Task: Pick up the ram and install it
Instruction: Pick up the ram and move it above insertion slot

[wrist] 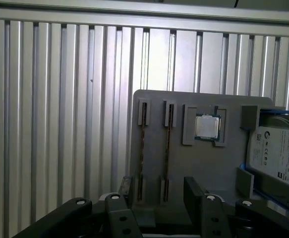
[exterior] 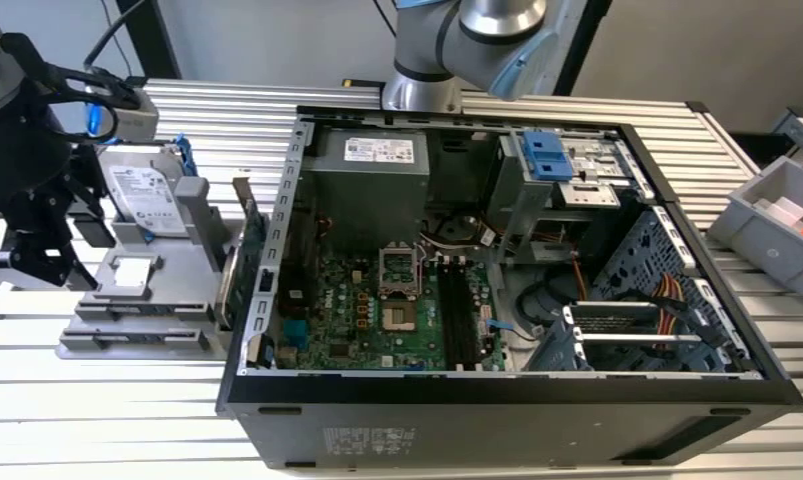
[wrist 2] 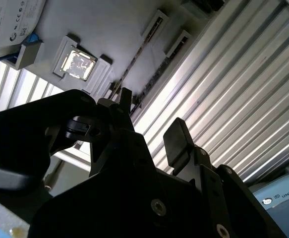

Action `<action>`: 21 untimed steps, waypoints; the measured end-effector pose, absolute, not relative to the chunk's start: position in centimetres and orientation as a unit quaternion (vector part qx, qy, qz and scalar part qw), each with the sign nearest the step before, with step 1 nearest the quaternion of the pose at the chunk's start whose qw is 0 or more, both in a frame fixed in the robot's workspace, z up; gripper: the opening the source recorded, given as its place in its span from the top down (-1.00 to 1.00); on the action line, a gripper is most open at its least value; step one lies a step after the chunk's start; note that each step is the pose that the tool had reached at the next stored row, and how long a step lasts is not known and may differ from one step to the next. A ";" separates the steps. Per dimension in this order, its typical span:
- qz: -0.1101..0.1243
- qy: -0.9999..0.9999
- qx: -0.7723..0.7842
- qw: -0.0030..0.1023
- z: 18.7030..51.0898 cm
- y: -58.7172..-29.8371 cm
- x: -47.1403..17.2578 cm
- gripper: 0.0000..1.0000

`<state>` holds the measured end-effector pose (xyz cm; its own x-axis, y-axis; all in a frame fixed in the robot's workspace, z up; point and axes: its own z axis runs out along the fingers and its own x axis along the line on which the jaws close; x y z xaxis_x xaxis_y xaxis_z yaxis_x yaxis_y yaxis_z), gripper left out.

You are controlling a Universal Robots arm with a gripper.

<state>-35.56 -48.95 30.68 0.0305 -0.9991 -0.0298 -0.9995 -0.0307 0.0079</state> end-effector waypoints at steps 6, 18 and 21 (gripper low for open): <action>0.013 0.696 -0.718 0.007 30.3 -49.0 -35.6 -1.00; 0.013 0.696 -0.718 0.007 29.9 -49.0 -35.6 -1.00; 0.013 0.696 -0.718 0.007 29.9 -49.0 -35.6 -1.00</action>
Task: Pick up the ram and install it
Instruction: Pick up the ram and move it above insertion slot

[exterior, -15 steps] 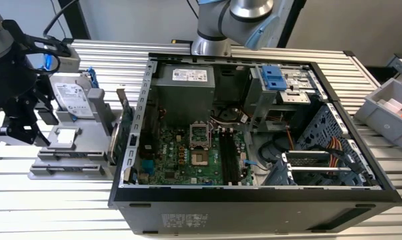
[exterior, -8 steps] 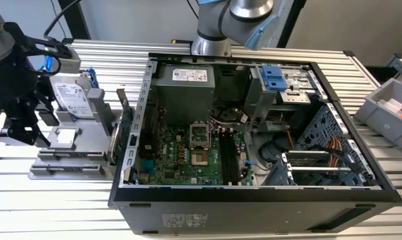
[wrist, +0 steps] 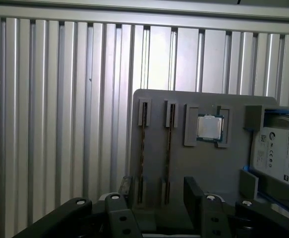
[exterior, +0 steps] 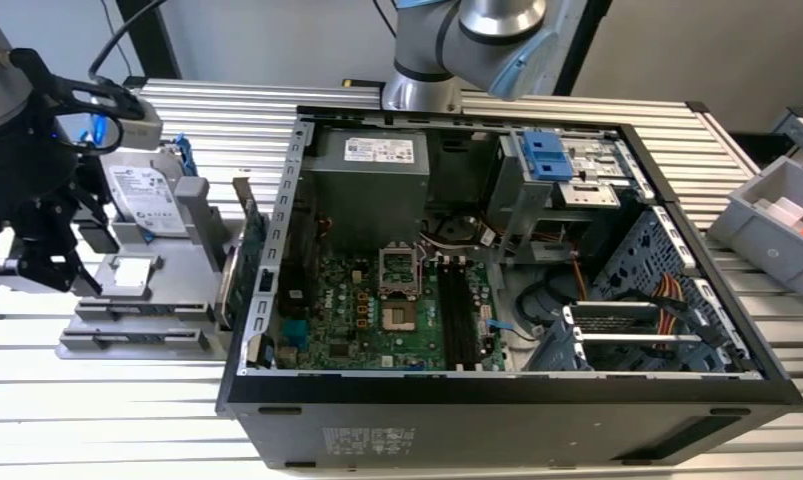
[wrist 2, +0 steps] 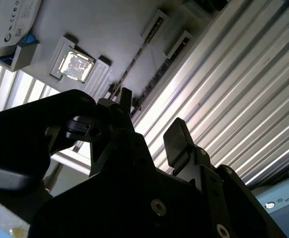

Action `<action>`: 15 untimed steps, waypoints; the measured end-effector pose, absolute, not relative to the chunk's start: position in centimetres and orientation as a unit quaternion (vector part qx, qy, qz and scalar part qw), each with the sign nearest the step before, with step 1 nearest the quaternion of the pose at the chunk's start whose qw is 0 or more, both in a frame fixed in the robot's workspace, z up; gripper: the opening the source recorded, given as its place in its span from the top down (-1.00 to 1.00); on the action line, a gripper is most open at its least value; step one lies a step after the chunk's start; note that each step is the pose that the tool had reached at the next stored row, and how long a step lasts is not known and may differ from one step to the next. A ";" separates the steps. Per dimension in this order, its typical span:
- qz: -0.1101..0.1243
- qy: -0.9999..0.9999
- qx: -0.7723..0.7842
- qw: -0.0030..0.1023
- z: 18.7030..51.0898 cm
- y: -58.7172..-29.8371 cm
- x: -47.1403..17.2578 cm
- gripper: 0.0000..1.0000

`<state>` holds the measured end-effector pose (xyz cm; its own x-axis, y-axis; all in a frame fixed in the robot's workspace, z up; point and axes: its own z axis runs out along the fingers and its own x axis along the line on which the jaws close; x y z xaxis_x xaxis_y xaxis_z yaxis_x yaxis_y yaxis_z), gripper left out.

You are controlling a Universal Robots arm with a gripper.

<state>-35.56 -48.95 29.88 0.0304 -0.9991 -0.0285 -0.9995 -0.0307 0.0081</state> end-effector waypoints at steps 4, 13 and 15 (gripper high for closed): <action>0.013 0.696 -0.718 0.007 29.8 -49.0 -35.6 -1.00; 0.013 0.696 -0.718 0.007 29.2 -49.0 -35.6 -1.00; 0.013 0.696 -0.718 0.007 29.1 -49.0 -35.6 -1.00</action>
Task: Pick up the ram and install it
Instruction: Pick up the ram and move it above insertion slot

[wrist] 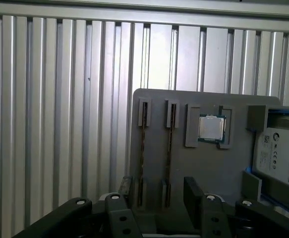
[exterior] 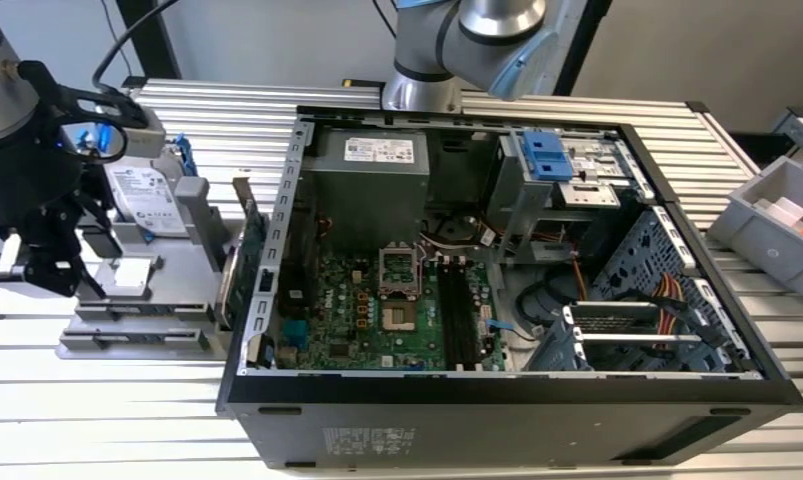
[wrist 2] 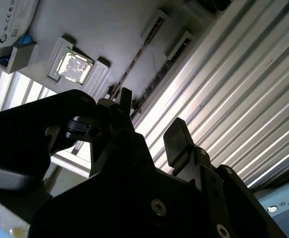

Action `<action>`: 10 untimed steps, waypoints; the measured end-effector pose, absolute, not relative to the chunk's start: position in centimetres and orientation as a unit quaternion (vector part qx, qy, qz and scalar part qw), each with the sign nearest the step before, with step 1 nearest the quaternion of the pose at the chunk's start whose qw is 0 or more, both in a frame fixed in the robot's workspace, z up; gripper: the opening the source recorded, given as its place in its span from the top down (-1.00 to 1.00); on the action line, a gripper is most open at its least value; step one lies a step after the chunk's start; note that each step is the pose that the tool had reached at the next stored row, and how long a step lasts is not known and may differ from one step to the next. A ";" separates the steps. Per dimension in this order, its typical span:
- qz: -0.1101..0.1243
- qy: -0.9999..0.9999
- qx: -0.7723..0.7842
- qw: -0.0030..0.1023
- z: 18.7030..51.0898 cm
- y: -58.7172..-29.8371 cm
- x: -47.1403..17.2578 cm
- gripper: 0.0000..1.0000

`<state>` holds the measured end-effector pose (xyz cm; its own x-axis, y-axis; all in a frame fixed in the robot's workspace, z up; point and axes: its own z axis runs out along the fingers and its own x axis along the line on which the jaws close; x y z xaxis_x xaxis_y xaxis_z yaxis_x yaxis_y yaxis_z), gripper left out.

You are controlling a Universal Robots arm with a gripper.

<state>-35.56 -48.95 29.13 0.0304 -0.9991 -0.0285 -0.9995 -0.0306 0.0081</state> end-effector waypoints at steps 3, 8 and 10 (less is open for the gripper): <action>0.013 0.696 -0.718 0.007 29.0 -49.0 -35.6 -1.00; 0.013 0.696 -0.718 0.007 28.8 -49.0 -35.6 -1.00; 0.013 0.696 -0.718 0.007 28.7 -49.0 -35.6 -1.00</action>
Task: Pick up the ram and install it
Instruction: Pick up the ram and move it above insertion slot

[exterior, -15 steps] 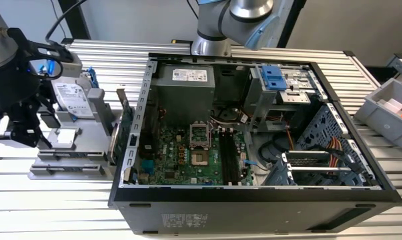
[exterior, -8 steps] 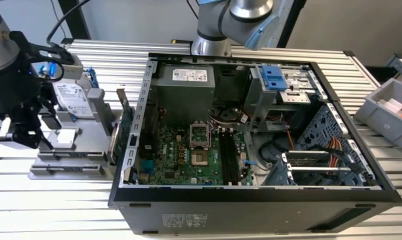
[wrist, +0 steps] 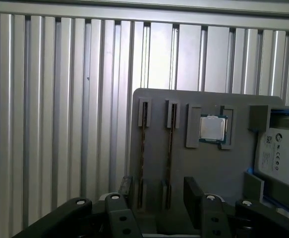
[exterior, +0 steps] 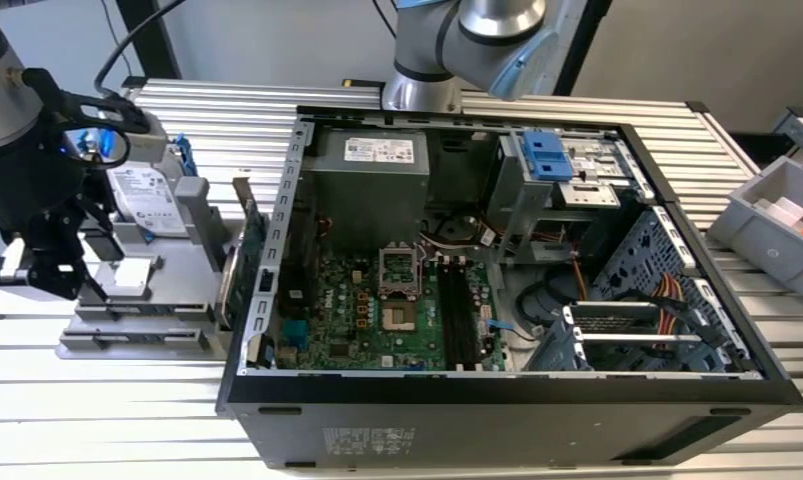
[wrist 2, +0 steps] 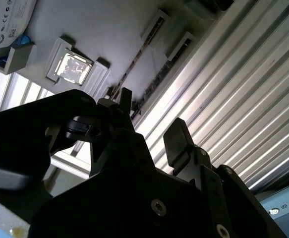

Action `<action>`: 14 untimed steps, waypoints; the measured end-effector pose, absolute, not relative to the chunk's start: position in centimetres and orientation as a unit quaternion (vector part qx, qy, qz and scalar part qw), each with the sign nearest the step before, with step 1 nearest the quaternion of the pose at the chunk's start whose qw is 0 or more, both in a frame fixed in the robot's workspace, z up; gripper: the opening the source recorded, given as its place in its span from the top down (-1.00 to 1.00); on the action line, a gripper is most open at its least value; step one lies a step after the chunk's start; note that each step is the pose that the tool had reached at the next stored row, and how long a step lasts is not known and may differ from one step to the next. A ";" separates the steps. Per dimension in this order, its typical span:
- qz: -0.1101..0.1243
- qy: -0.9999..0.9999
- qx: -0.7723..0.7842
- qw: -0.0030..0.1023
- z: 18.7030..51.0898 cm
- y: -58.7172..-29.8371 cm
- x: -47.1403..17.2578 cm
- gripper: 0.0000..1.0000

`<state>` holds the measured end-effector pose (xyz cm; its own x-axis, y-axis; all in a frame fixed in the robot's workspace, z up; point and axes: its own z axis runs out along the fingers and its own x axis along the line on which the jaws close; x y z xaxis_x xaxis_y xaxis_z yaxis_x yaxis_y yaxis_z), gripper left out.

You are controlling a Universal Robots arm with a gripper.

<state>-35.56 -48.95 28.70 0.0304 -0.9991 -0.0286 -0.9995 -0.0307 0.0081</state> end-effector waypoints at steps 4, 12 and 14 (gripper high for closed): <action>0.013 0.696 -0.718 0.007 28.6 -49.0 -35.6 -1.00; 0.013 0.696 -0.718 0.007 28.4 -49.0 -35.6 -1.00; 0.013 0.696 -0.718 0.007 28.4 -49.0 -35.6 -1.00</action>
<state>-35.56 -48.96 28.43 0.0304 -0.9991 -0.0284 -0.9995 -0.0306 0.0075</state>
